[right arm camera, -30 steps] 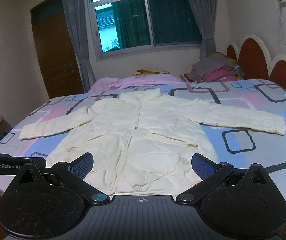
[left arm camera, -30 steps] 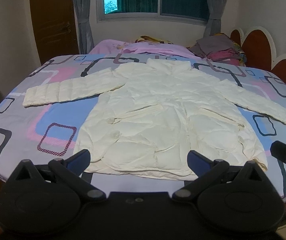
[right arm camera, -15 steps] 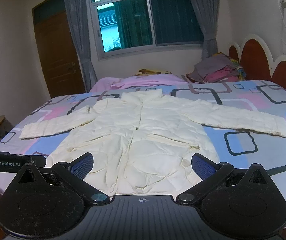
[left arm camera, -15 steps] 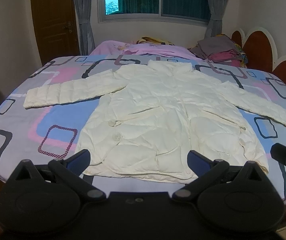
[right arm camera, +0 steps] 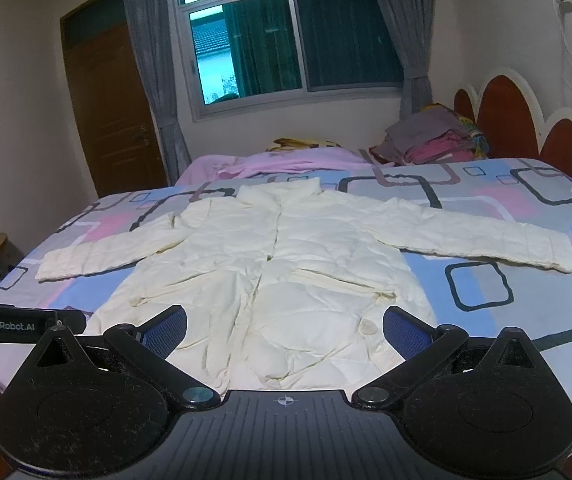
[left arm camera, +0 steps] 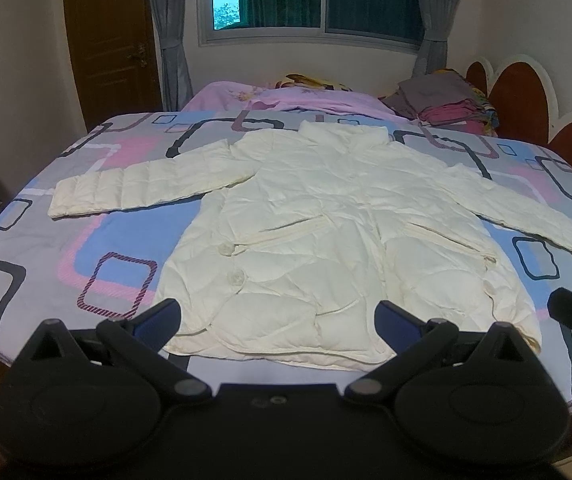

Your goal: Fold large clothes

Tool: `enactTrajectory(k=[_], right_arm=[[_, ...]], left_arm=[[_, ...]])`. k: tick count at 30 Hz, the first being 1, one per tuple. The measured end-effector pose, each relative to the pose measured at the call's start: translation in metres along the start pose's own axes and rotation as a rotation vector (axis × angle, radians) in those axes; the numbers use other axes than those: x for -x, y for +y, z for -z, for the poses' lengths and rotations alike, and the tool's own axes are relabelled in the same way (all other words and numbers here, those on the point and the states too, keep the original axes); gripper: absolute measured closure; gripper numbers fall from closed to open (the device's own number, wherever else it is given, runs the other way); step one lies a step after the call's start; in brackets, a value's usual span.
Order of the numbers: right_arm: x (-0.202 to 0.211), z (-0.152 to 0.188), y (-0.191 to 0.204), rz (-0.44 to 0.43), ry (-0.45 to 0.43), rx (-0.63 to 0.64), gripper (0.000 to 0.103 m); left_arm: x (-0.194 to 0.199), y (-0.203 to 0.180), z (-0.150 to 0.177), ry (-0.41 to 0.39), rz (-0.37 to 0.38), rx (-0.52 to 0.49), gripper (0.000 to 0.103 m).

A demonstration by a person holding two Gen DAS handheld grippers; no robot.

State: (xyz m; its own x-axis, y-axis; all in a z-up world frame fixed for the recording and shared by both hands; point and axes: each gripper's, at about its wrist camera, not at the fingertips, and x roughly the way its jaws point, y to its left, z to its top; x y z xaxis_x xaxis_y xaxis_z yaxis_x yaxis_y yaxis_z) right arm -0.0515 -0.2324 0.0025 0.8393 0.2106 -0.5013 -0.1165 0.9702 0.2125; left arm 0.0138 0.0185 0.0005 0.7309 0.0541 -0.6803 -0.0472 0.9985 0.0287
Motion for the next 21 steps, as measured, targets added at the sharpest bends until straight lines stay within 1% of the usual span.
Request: enactTrajectory(k=[11,21], right_arm=[[-0.007,-0.001,-0.002,0.001,0.003,-0.005,0.0],[-0.03,-0.009,-0.01,0.023,0.016,-0.032,0.0]], left_arm=[[-0.005,0.001,-0.003,-0.003,-0.008,0.002,0.0],[-0.023,0.008,-0.022,-0.007,-0.023,0.001,0.0]])
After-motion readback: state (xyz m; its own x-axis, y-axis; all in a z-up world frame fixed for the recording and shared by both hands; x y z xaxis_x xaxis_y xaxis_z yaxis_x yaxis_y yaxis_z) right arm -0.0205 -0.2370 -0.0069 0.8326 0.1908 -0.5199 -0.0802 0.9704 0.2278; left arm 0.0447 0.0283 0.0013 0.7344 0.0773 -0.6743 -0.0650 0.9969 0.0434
